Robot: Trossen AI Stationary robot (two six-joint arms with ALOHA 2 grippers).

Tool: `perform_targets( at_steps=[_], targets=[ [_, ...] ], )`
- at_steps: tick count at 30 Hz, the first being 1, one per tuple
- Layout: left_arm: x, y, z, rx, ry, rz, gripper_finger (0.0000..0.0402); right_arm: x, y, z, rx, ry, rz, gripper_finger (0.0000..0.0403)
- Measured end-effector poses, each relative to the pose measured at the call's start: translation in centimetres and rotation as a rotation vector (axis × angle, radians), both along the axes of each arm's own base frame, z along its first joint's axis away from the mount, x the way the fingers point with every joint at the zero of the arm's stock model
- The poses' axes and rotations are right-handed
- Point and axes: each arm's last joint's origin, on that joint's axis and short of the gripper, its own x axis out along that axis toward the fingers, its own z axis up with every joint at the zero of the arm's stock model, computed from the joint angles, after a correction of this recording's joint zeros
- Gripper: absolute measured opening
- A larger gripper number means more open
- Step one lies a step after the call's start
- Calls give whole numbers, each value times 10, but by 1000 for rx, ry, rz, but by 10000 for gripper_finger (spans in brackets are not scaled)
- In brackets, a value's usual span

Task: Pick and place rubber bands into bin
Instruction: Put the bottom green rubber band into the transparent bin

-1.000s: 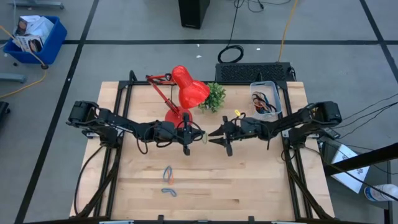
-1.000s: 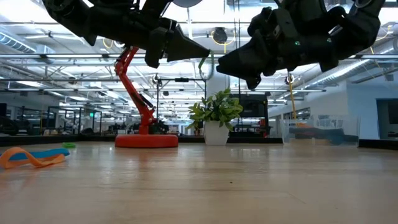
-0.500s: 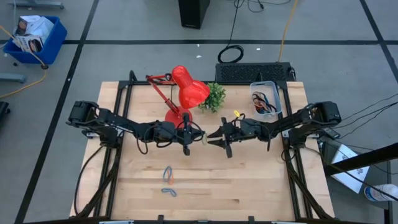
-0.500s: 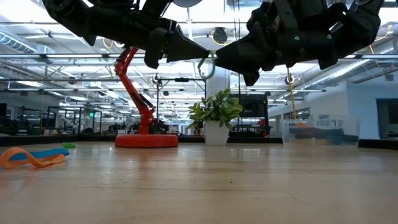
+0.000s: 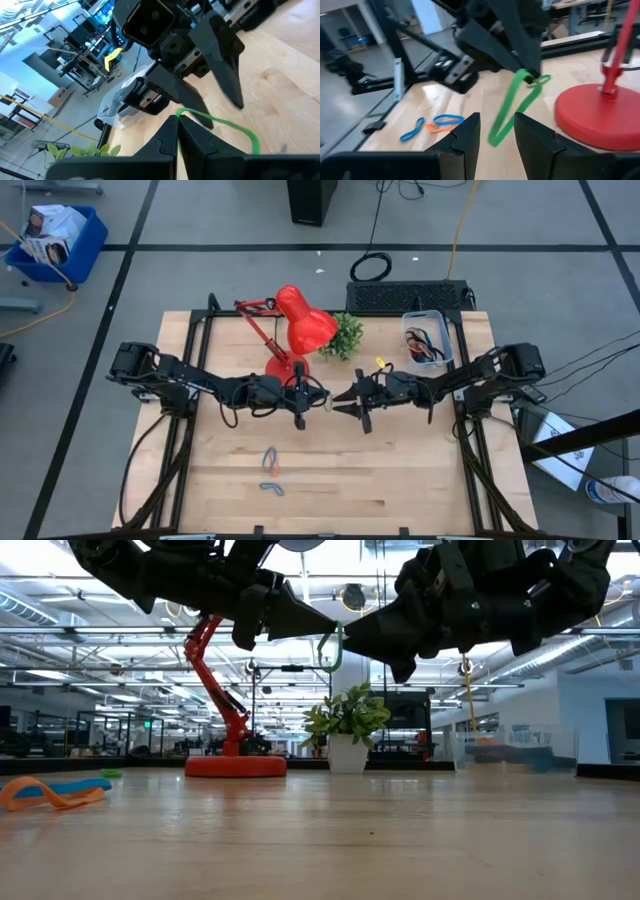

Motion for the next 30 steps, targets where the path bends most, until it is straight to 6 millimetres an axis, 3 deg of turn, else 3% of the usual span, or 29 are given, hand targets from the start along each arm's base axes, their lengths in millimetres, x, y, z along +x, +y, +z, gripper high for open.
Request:
perform_targets(
  at_steps=[9,13,17,22,30],
  targets=[
    [0,0,-1,-1,12,1,13,21,2,-10,31,15,63,114],
    [0,0,-2,-3,19,10,26,21,3,-10,33,18,74,114],
    [-1,0,-2,-13,22,12,15,20,2,-8,33,19,74,109],
    [-1,0,-2,-12,21,12,8,20,2,-10,30,33,74,75],
    [0,0,0,-12,-1,11,52,20,2,-10,-10,31,81,5]
  ],
)
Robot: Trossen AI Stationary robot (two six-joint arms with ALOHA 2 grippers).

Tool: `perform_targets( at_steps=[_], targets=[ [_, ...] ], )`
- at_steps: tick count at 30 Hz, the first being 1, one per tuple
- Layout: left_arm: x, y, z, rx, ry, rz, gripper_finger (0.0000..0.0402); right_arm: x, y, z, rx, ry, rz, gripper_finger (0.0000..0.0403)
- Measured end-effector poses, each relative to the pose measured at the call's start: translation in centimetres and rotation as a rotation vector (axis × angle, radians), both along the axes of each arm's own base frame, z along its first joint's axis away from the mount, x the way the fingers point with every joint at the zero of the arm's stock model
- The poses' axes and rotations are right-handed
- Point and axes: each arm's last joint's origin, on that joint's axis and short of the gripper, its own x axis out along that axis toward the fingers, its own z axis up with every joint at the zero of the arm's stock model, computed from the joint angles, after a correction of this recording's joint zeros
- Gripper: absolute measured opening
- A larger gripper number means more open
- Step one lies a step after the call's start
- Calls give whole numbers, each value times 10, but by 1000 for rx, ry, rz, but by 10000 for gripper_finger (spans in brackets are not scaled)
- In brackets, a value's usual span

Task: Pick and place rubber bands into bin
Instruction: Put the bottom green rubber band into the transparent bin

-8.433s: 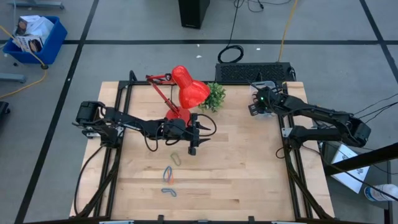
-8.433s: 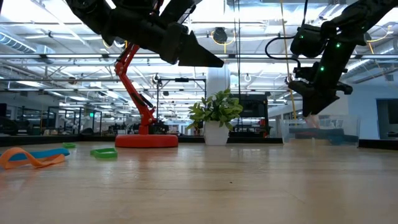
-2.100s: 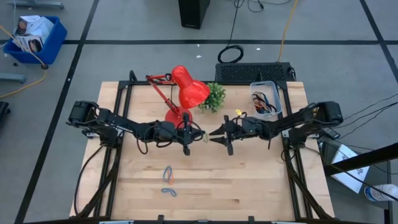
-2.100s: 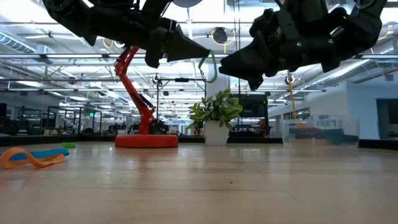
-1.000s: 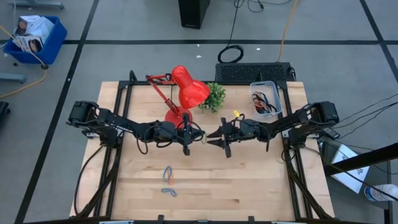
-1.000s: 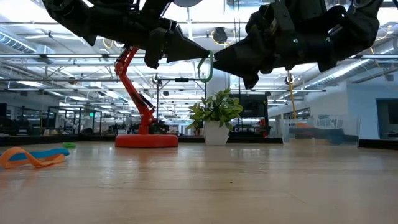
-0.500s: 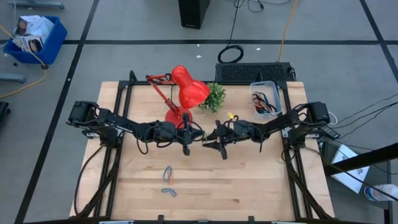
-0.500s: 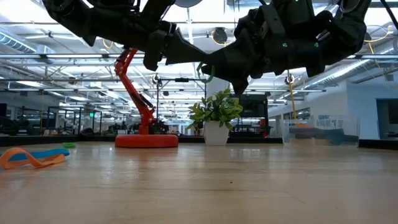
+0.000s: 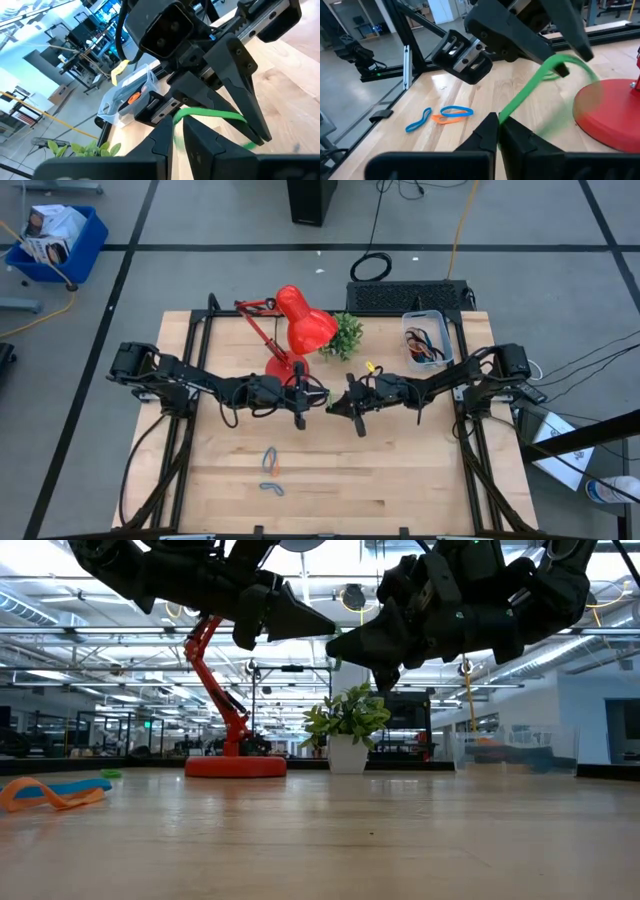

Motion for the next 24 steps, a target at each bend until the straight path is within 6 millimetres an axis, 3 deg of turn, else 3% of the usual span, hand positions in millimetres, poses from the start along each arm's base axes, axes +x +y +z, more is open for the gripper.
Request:
perform_targets(
  at_steps=[15,24],
  targets=[
    [0,0,0,-45,-8,9,73,0,0,0,-8,3,1,2],
    [-1,2,-1,-50,2,65,180,-2,-2,0,-17,45,-6,1]
  ],
)
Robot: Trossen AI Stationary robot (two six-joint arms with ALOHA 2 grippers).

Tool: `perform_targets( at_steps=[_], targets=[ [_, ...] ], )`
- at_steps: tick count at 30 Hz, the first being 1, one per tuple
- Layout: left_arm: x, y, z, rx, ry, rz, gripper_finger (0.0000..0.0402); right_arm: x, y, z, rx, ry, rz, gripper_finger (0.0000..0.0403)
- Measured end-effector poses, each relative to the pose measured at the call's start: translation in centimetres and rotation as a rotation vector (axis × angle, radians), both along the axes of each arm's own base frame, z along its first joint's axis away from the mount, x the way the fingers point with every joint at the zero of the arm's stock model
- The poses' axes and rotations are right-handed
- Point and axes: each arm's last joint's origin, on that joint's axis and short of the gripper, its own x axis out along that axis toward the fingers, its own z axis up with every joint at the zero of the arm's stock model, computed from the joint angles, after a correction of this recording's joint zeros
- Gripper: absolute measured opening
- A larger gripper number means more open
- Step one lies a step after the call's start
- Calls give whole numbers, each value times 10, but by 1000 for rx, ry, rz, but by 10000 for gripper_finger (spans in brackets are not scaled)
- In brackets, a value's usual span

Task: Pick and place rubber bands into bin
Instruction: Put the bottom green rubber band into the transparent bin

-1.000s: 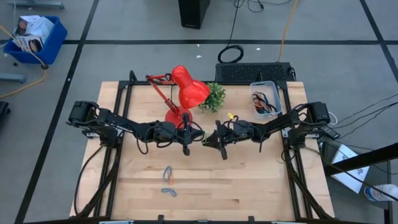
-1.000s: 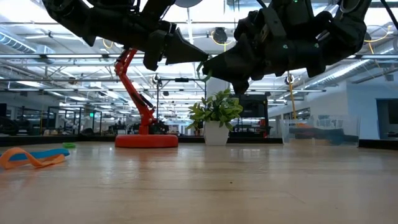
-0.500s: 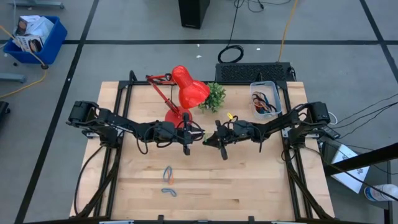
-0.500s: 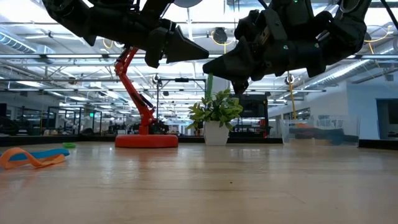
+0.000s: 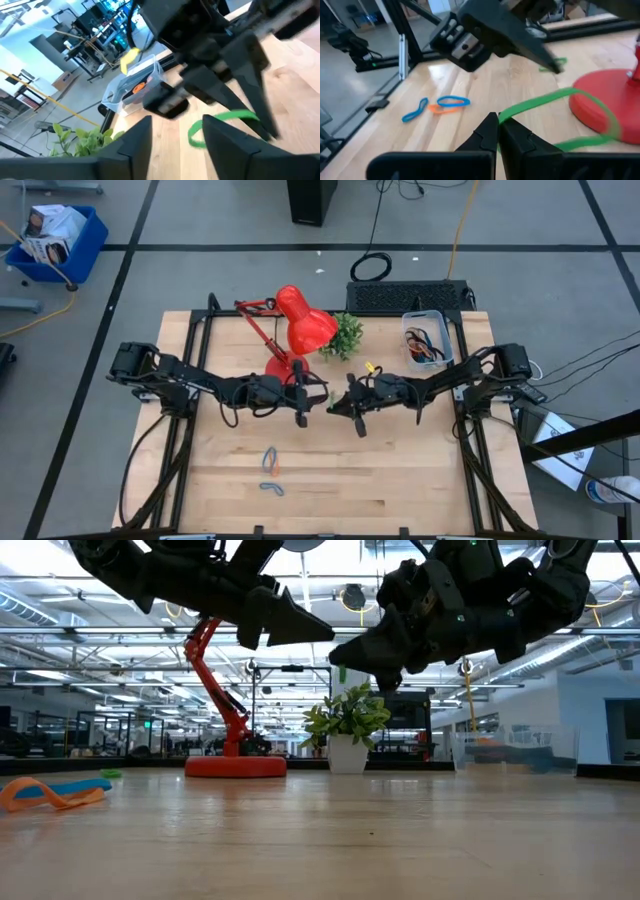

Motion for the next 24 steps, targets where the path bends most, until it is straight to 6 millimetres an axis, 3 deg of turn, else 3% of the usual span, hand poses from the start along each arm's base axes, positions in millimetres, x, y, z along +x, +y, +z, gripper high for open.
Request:
perform_targets(
  at_steps=[7,15,20,24],
  targets=[
    [0,0,-2,-7,16,1,232,-22,-10,27,-150,100,-194,1],
    [-1,0,-2,-21,19,4,237,-70,-21,68,-344,191,-659,0],
    [-1,0,-2,-21,22,5,237,-98,-33,78,-427,269,-946,0],
    [-1,0,-3,-21,24,4,237,-114,-45,79,-370,301,-1069,0]
  ],
)
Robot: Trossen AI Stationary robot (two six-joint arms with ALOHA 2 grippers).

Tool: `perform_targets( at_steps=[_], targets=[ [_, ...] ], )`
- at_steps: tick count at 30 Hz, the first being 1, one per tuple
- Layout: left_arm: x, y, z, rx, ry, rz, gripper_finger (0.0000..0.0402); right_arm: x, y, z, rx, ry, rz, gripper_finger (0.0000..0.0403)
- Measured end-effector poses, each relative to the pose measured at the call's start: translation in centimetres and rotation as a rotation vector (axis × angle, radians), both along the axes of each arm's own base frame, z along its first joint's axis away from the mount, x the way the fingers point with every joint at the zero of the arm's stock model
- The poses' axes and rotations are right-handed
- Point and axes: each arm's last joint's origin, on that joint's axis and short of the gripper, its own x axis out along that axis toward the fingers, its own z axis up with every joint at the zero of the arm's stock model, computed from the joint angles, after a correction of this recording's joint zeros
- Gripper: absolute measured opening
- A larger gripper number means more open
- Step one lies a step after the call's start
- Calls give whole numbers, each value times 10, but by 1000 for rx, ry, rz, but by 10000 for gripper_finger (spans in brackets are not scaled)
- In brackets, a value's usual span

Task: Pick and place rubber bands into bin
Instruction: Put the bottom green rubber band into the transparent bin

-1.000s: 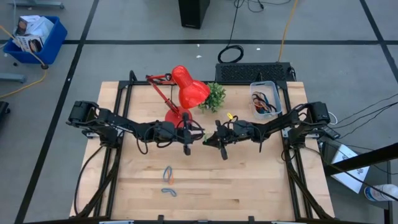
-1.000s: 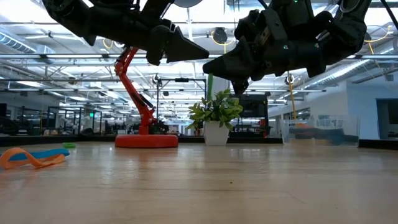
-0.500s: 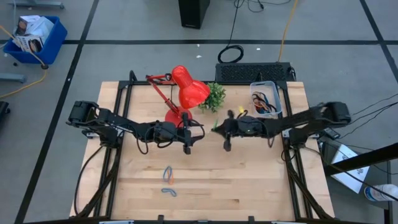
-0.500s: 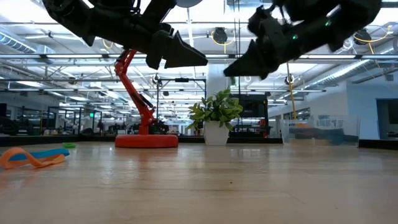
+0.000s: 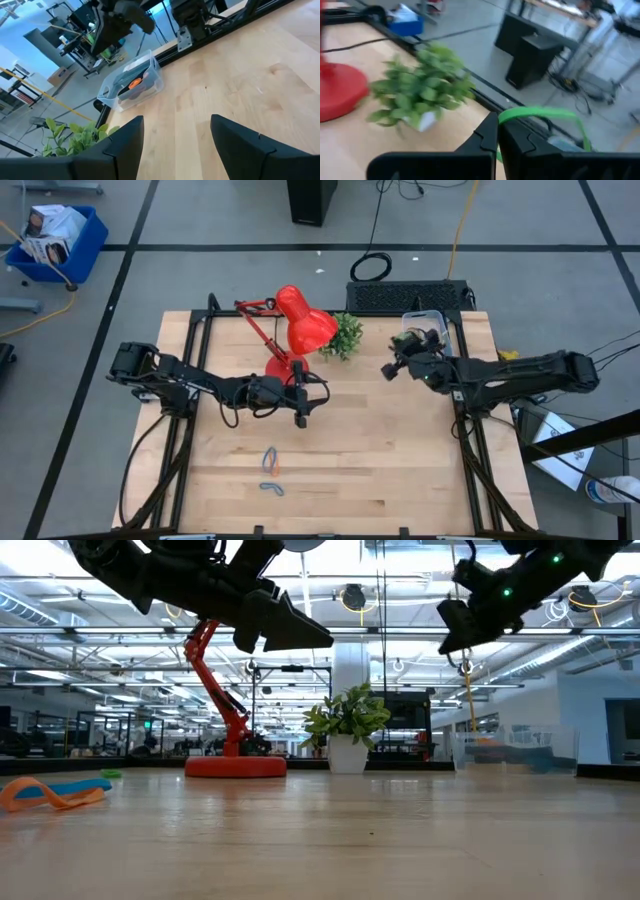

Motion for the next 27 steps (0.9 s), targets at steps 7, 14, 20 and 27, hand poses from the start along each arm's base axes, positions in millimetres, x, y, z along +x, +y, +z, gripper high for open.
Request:
perform_targets(
  at_steps=[7,14,20,27],
  targets=[
    [0,0,0,-1,1,0,237,-21,-31,-10,104,41,-216,0],
    [0,0,0,-1,1,0,237,-36,-58,-25,322,77,-275,0],
    [0,0,0,-6,0,1,237,-40,-73,-36,399,118,-336,0],
    [0,0,0,-24,-4,5,237,-39,-84,-50,530,135,-336,0]
  ],
)
